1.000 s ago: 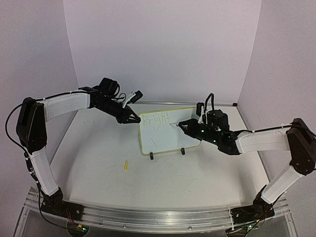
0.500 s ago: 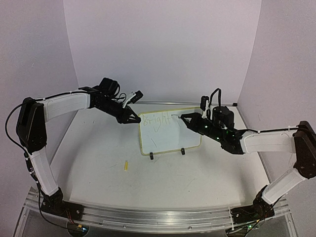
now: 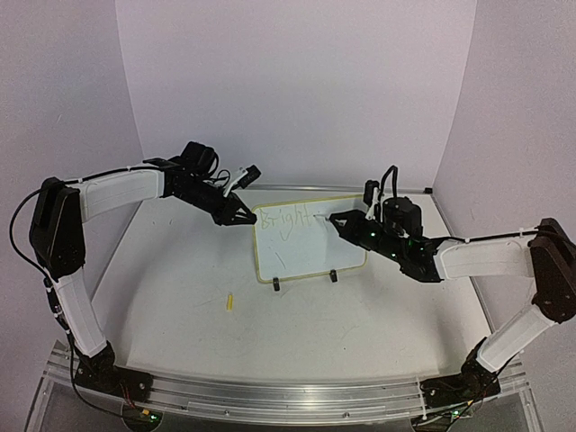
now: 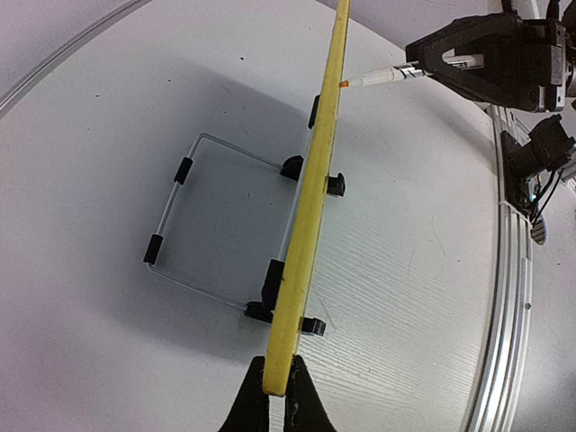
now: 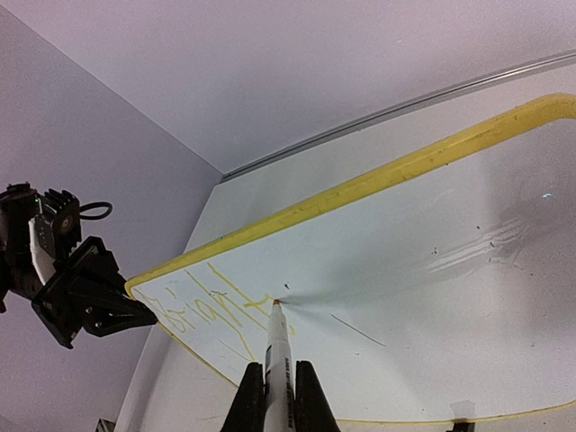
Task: Write a sentence on the whiteboard
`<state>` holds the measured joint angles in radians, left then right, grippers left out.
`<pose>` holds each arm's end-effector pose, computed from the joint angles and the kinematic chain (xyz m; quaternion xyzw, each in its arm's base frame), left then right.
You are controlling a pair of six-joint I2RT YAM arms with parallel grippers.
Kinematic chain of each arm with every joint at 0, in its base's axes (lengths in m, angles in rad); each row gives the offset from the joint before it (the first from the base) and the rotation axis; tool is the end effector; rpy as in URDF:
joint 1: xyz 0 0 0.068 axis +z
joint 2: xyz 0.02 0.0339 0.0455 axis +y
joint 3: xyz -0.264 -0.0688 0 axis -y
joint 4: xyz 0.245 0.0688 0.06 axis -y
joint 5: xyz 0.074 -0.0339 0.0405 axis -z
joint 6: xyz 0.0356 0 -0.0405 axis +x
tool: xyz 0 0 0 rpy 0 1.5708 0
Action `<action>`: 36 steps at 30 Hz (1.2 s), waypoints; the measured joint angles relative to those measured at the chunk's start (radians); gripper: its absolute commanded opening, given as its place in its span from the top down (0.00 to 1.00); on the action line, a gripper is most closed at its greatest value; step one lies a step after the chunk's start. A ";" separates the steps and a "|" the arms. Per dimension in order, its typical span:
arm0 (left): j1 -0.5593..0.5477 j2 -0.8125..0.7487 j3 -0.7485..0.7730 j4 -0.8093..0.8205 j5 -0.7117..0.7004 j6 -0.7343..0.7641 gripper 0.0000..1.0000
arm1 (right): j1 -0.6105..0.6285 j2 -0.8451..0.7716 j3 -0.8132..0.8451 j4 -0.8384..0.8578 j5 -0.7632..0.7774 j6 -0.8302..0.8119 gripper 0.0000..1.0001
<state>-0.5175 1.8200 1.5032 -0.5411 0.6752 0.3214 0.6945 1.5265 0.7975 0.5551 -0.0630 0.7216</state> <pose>0.3394 -0.2188 0.2730 0.4657 0.7605 -0.3411 0.2973 0.2590 0.2186 0.2398 -0.0099 0.7657 0.4363 0.4725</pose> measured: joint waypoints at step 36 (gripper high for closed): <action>-0.001 0.000 0.000 0.000 -0.002 -0.005 1.00 | 0.000 -0.002 -0.001 0.007 0.013 0.001 1.00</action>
<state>-0.5182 1.8202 1.5032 -0.5415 0.6727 0.3169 0.6941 1.5245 0.7963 0.5621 -0.0505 0.7227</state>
